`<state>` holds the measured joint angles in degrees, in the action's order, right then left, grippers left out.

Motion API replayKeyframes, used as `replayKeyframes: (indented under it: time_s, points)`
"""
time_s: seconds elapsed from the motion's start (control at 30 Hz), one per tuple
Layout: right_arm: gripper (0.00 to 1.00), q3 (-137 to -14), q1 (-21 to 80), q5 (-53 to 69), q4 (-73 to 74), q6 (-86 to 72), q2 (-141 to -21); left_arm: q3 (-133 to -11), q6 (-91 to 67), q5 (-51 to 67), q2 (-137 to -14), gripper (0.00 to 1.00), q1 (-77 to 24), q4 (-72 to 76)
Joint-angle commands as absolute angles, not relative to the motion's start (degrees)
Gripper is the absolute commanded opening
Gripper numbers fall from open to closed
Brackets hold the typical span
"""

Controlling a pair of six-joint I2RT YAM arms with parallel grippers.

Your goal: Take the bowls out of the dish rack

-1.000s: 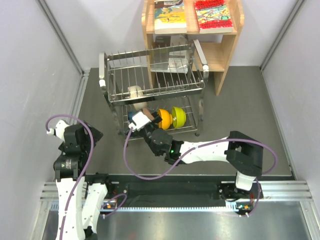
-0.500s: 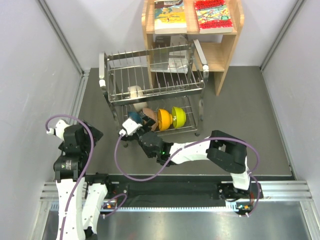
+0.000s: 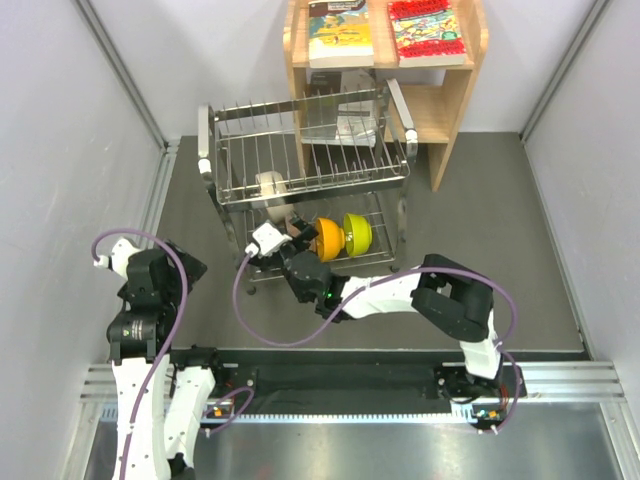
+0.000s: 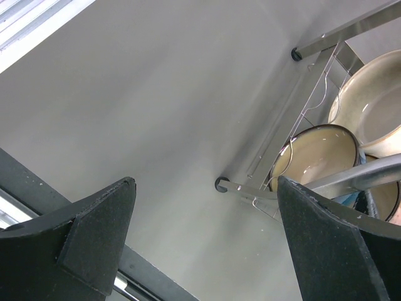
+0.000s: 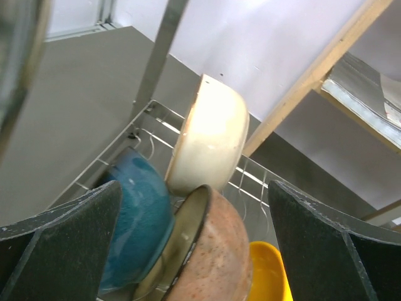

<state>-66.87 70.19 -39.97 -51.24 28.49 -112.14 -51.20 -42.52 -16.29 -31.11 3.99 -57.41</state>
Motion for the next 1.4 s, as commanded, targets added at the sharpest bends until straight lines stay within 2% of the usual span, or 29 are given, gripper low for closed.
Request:
replayKeyframes:
  time_s: [0.0, 0.4, 0.83, 1.1, 1.37]
  points:
    - [1.0, -69.78, 68.91, -39.81, -52.64, 28.83, -110.74, -50.71, -41.84, -16.17, -30.59, 0.99, 3.96, -54.93]
    - [1.0, -77.25, 66.45, -37.88, -49.22, 29.01, -116.1, -50.45, -41.31, -15.64, -30.67, 0.99, 3.96, -54.4]
    - [1.0, -77.44, 63.9, -37.97, -51.41, 29.09, -119.27, -50.36, -40.78, -15.03, -30.67, 0.99, 3.96, -54.05]
    - [1.0, -65.93, 65.65, -38.67, -52.48, 23.91, -107.95, -50.27, -40.69, -14.77, -30.76, 0.99, 3.87, -53.79]
    - [1.0, -62.31, 71.01, -39.72, -46.15, 20.84, -100.82, -50.19, -41.04, -15.12, -30.24, 0.99, 3.96, -53.96]
